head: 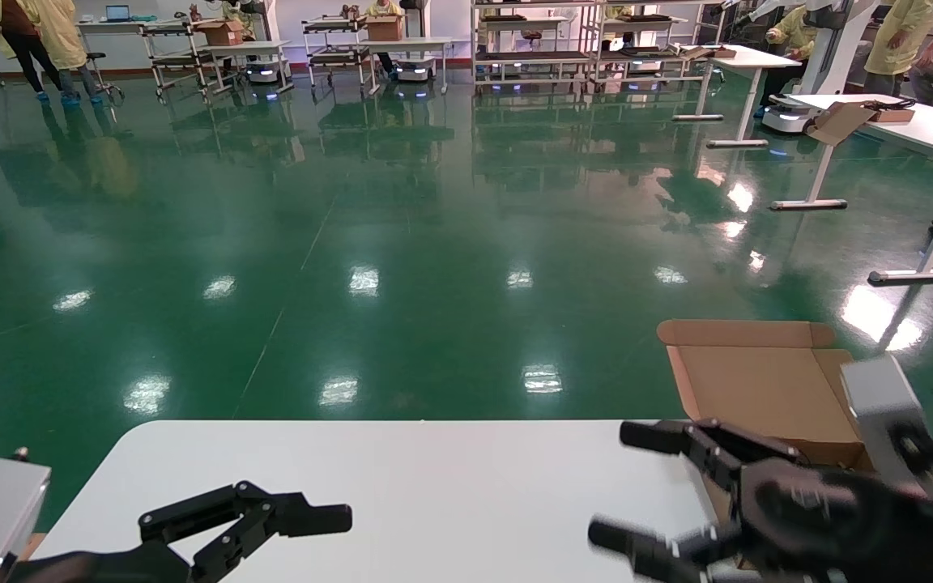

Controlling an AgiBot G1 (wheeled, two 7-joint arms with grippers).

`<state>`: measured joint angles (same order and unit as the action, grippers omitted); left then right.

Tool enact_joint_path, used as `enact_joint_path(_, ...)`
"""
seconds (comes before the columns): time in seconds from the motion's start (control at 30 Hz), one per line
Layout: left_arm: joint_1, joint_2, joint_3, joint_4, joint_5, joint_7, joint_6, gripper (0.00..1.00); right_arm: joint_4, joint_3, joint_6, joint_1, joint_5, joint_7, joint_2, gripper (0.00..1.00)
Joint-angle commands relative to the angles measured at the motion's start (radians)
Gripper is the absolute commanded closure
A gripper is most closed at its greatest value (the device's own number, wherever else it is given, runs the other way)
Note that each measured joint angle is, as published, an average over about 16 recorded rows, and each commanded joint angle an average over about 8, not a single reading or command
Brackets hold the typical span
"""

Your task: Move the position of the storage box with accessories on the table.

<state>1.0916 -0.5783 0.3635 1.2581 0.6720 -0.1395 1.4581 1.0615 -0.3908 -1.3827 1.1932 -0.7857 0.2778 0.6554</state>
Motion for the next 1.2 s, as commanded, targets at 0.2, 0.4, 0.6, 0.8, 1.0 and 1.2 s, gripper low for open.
enact_joint_path(0.2,0.0,0.0,0.0,0.0,0.0,0.0,0.0,0.0,0.146,0.073,-0.074,-0.078,0.036,-0.059,-0.029,0.0)
enact_joint_path(0.4,0.0,0.0,0.0,0.0,0.0,0.0,0.0,0.0,0.236,0.117,-0.12,-0.125,0.059,-0.093,-0.046,0.0)
enact_joint_path(0.6,0.0,0.0,0.0,0.0,0.0,0.0,0.0,0.0,0.256,0.129,-0.131,-0.137,0.066,-0.099,-0.051,0.0)
enact_joint_path(0.8,0.0,0.0,0.0,0.0,0.0,0.0,0.0,0.0,0.242,0.121,-0.123,-0.13,0.063,-0.095,-0.049,0.0)
enact_joint_path(1.0,0.0,0.0,0.0,0.0,0.0,0.0,0.0,0.0,0.232,0.117,-0.118,-0.125,0.059,-0.092,-0.047,0.0)
enact_joint_path(1.2,0.0,0.0,0.0,0.0,0.0,0.0,0.0,0.0,0.226,0.114,-0.115,-0.122,0.057,-0.091,-0.045,0.0)
